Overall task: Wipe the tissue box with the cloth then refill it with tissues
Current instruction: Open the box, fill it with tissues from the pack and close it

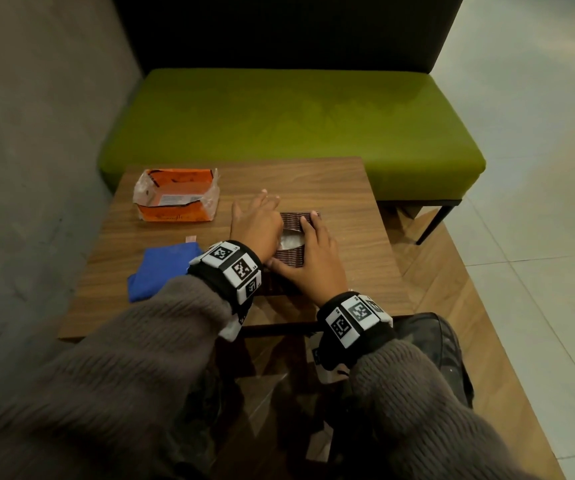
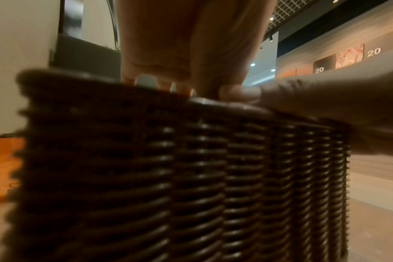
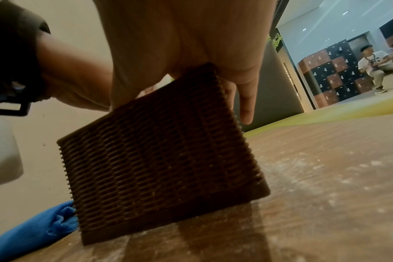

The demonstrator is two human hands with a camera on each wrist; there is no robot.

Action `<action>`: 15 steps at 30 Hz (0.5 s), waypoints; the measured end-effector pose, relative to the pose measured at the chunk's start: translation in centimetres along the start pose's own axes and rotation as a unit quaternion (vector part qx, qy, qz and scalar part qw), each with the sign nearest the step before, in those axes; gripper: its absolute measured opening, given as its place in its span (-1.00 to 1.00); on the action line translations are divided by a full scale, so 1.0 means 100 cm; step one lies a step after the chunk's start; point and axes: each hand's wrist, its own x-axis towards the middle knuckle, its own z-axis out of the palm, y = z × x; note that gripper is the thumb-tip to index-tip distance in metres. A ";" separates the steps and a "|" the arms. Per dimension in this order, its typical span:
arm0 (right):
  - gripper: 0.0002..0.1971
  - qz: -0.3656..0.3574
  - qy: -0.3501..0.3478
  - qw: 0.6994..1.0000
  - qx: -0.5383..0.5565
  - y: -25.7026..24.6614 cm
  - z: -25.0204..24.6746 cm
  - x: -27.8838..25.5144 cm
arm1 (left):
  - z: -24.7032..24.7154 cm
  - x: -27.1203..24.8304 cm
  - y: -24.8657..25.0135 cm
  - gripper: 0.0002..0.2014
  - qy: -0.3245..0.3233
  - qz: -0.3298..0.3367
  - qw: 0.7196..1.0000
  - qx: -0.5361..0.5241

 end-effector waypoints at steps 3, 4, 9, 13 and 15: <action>0.05 0.002 -0.002 1.000 0.005 0.000 0.000 -0.001 | 0.000 0.001 -0.004 -0.94 0.016 0.035 0.999 -0.013; 0.06 0.003 -0.002 1.000 0.007 0.001 0.000 -0.001 | -0.001 0.001 -0.007 -0.98 0.013 0.043 0.999 -0.030; 0.06 0.000 0.000 1.000 0.010 0.002 0.001 0.000 | -0.008 -0.006 -0.027 -0.96 0.041 0.052 0.986 -0.153; 0.06 -0.002 0.006 1.000 0.022 0.002 0.001 0.000 | -0.004 -0.017 -0.035 -0.96 0.101 0.047 0.967 -0.228; 0.08 -0.004 0.007 1.000 0.027 0.002 0.001 0.000 | 0.003 -0.021 -0.036 -0.97 0.127 0.041 0.952 -0.277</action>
